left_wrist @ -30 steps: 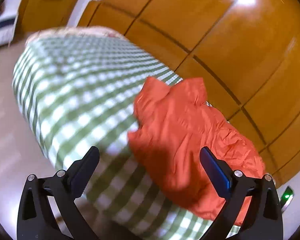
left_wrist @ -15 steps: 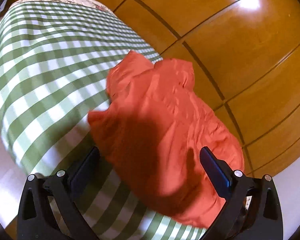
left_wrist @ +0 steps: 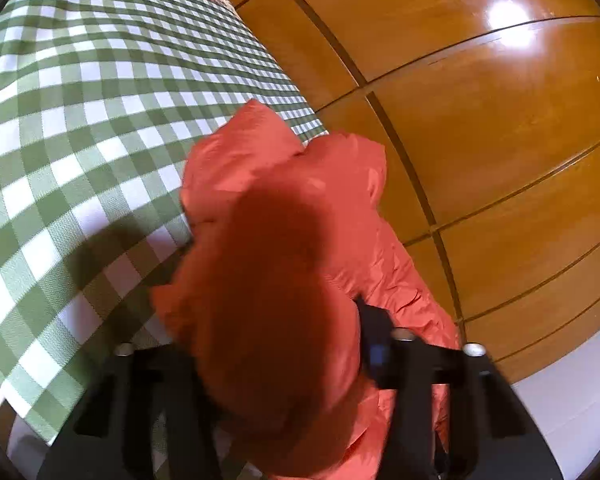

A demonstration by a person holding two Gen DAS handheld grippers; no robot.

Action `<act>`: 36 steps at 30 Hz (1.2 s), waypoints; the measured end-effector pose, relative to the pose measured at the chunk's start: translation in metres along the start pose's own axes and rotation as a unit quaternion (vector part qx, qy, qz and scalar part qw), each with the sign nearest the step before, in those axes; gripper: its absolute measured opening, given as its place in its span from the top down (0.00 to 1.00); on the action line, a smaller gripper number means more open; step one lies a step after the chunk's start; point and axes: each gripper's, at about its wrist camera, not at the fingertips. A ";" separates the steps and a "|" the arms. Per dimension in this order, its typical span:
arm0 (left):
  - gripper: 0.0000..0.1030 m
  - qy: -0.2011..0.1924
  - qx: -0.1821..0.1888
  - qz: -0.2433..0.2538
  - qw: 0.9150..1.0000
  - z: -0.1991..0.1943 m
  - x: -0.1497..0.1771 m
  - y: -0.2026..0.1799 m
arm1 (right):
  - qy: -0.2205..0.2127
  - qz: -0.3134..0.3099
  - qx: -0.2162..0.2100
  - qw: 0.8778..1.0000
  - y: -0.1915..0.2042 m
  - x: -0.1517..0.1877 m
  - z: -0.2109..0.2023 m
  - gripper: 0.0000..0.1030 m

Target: Fold small clothes

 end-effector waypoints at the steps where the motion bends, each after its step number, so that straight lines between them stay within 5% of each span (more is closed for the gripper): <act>1: 0.70 -0.002 0.005 0.011 1.000 -0.005 -0.001 -0.005 | 0.000 0.000 0.000 1.000 0.000 0.000 0.000 0.02; 12: 0.78 -0.029 0.069 0.156 0.985 -0.042 0.006 -0.097 | 0.035 0.014 -0.035 0.999 -0.016 -0.010 -0.009 0.02; 18: 0.78 -0.042 0.097 0.234 0.966 -0.056 0.018 -0.141 | -0.039 0.106 -0.067 0.991 -0.056 -0.058 -0.038 0.02; 22: 0.78 -0.043 0.111 0.261 0.958 -0.056 0.023 -0.155 | 0.009 0.082 -0.012 0.997 -0.046 -0.090 0.007 0.02; 26: 0.78 -0.041 0.119 0.288 0.949 -0.052 0.028 -0.167 | 0.089 0.020 0.025 0.996 -0.017 -0.081 0.076 0.02; 29: 0.78 -0.037 0.124 0.313 0.941 -0.047 0.035 -0.180 | 0.086 0.009 0.036 0.996 -0.012 -0.078 0.074 0.02; 33: 0.78 -0.037 0.142 0.341 0.929 -0.049 0.046 -0.197 | 0.066 0.061 -0.013 0.996 -0.037 -0.073 0.052 0.02; 36: 0.78 -0.038 0.146 0.366 0.918 -0.049 0.053 -0.211 | 0.016 0.122 -0.053 0.991 -0.059 -0.064 -0.002 0.02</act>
Point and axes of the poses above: each gripper's, at about its wrist camera, not at the fingertips, and z roughly the way its jaws point, y to its left, x to its underside, and after that the axes turned 4 degrees about -z, right-handed
